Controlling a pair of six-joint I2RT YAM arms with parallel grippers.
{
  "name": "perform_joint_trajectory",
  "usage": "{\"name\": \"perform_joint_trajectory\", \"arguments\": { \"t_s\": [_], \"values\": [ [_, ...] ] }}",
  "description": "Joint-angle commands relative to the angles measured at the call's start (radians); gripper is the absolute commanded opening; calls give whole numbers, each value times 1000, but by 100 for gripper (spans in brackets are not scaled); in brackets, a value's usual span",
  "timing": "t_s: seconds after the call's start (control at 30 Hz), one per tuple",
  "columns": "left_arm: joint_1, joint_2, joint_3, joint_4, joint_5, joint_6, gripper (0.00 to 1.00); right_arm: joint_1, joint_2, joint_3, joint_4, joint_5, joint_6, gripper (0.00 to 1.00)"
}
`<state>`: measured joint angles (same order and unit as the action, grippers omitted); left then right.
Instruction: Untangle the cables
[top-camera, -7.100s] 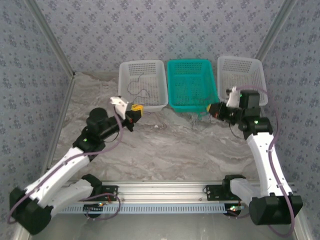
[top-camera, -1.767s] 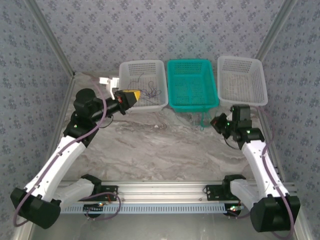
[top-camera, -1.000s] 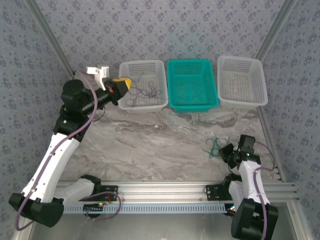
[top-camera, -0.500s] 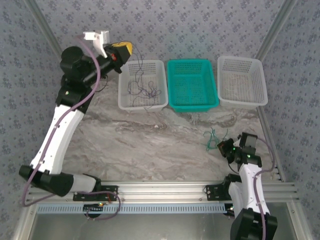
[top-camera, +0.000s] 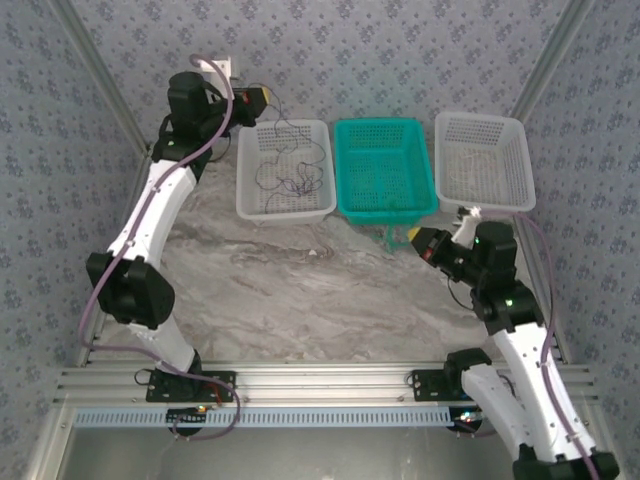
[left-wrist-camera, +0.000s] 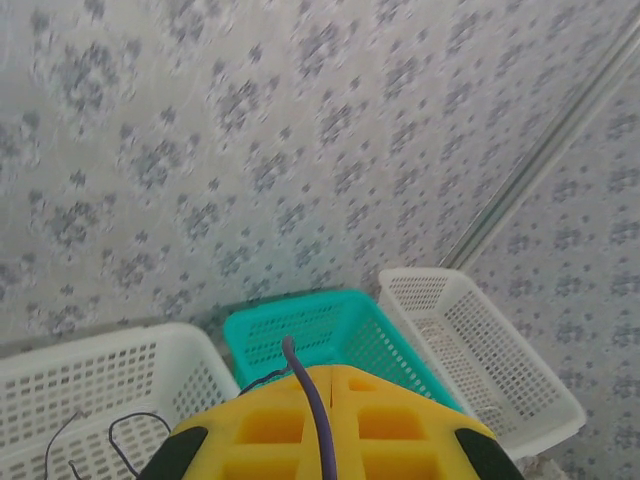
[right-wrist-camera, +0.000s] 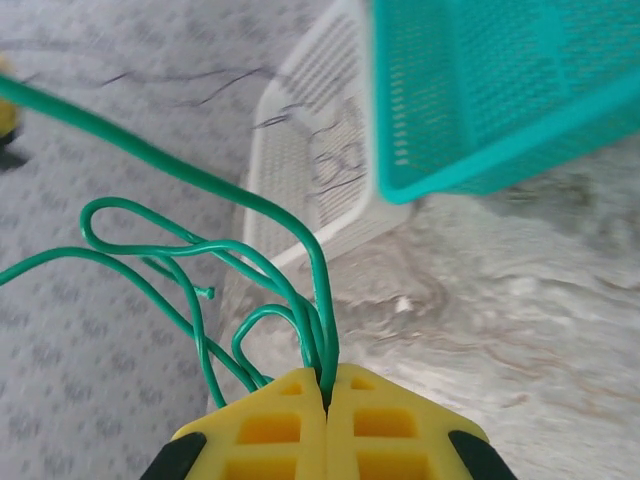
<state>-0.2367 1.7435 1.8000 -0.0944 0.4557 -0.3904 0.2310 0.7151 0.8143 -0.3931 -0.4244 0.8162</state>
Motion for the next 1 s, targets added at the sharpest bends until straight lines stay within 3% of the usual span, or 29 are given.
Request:
{"name": "perform_joint_trajectory", "arguments": {
  "t_s": [0.0,0.17,0.23,0.43,0.53,0.8,0.97],
  "values": [
    [1,36,10,23,1,-25,1,109,67,97,3,67,-90,0],
    [3,7,-86,101,-54,-45,40,250,128,138,-20,198,-158,0],
    [5,-14,-87,89,-54,-36,47,272,143,139,-3,199,-161,0],
    [2,-139,-110,42,-19,-23,51,322,216,190,-5,215,-234,0],
    [-19,-253,-201,48,11,-30,51,345,258,230,-17,238,-295,0],
    [-167,-567,-555,116,119,96,53,366,398,339,-12,197,-367,0],
    [-245,-655,-666,72,140,140,54,379,461,370,8,194,-363,0]
  ]
}}
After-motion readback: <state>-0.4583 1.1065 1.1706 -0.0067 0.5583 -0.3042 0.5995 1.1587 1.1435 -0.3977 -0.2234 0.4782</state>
